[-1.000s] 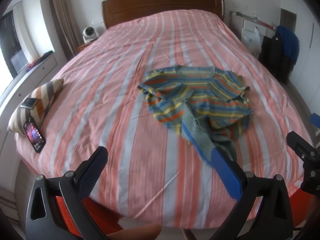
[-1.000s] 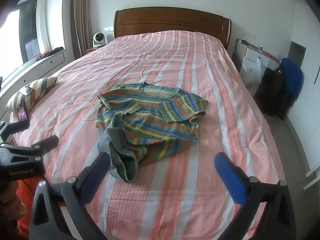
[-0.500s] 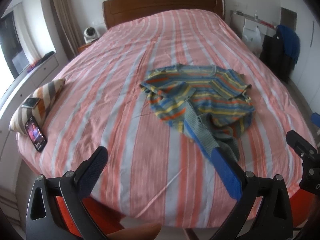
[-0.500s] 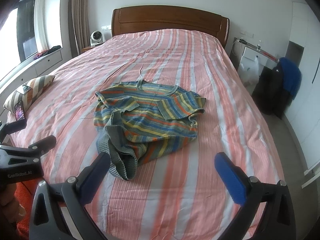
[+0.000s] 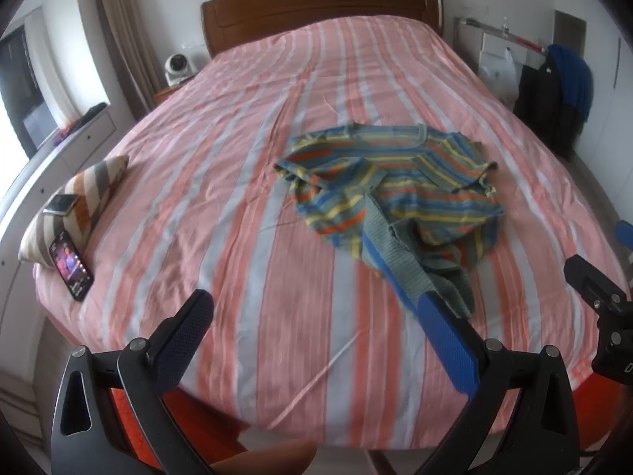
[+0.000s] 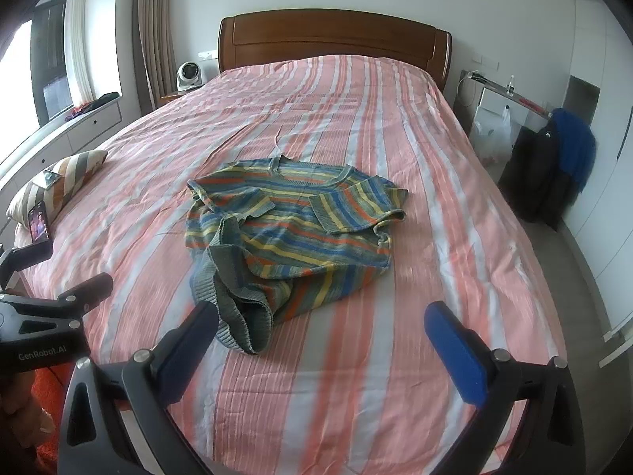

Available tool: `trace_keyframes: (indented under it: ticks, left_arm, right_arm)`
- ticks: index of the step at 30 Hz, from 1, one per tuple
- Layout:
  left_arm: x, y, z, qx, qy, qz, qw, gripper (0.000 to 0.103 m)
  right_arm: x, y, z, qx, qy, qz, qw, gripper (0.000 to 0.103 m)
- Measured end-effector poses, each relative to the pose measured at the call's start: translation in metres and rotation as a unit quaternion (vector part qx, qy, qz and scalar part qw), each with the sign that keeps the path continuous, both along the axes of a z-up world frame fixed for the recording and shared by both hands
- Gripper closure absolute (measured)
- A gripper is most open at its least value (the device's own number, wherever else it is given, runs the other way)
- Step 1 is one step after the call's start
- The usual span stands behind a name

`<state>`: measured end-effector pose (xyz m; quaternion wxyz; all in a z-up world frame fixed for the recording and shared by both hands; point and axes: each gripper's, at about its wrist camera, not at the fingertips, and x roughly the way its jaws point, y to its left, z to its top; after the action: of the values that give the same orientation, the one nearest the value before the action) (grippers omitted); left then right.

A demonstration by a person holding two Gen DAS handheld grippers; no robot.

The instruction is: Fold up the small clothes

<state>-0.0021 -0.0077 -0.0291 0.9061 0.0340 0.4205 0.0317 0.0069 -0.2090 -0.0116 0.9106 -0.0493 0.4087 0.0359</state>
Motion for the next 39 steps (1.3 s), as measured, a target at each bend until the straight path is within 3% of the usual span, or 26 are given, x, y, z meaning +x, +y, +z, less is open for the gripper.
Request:
trace_keyframes:
  ticks: [28, 39]
  left_arm:
    - [-0.0036, -0.0007, -0.0044, 0.003, -0.002, -0.006, 1.0, 0.0]
    - [-0.0034, -0.0068, -0.0023, 0.0, 0.001, -0.002, 1.0, 0.0]
  right_arm:
    - [-0.0021, -0.0021, -0.0003, 0.003, -0.003, -0.005, 1.0, 0.0]
    - [-0.0031, -0.0073, 0.003, -0.024, -0.015, -0.024, 0.999, 0.0]
